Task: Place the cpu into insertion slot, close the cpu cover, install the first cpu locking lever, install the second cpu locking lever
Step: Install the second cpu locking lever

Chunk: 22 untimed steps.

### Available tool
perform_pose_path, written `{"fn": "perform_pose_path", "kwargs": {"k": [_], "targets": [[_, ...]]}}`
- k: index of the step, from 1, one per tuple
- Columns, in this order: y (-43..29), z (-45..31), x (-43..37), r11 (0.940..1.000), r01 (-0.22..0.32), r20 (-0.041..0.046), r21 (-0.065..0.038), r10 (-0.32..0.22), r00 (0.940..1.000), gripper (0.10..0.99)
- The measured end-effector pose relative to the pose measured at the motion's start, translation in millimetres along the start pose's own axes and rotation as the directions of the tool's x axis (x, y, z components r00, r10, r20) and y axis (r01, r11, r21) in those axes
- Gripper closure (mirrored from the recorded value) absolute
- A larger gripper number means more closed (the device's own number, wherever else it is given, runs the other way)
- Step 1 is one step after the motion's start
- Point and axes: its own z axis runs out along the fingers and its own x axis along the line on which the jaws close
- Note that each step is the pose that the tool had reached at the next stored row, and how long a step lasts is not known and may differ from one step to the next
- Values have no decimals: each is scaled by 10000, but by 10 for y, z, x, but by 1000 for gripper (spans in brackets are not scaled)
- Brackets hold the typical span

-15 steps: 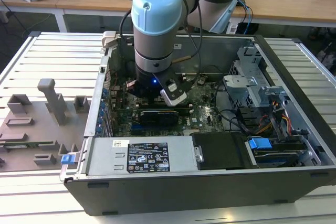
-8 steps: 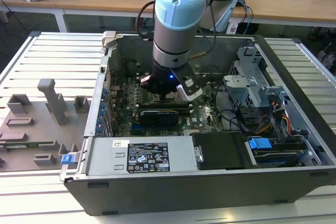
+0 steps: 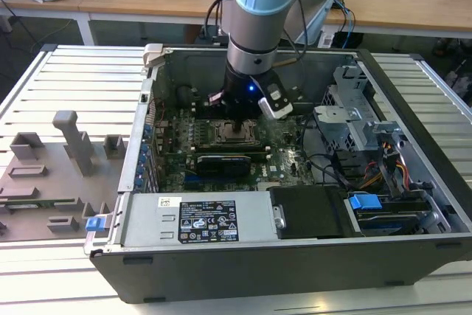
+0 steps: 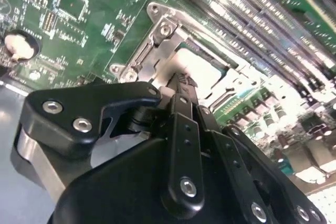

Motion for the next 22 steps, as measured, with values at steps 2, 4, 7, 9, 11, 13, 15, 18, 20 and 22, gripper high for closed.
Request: {"fn": "perform_pose_path", "kwargs": {"k": [2,4,7,9,11,13,15,18,20,22], "targets": [[4,-15,0,9999,-2,-11,101,2,10000,980],[13,-75,1,9999,-3,-10,106,3,10000,980],[28,-182,4,9999,-4,-9,105,4,10000,980],[34,-229,5,9999,-4,-9,106,4,10000,980],[39,-261,6,9999,-4,-9,106,4,10000,980],[43,-290,7,9999,-4,-9,106,4,10000,980],[53,-366,8,9999,-4,-9,106,4,10000,980],[64,-444,10,9999,-4,-10,106,4,10000,980],[73,-512,12,9999,-4,-9,106,4,10000,980],[76,-534,12,9999,-4,-9,106,4,10000,980]]}}
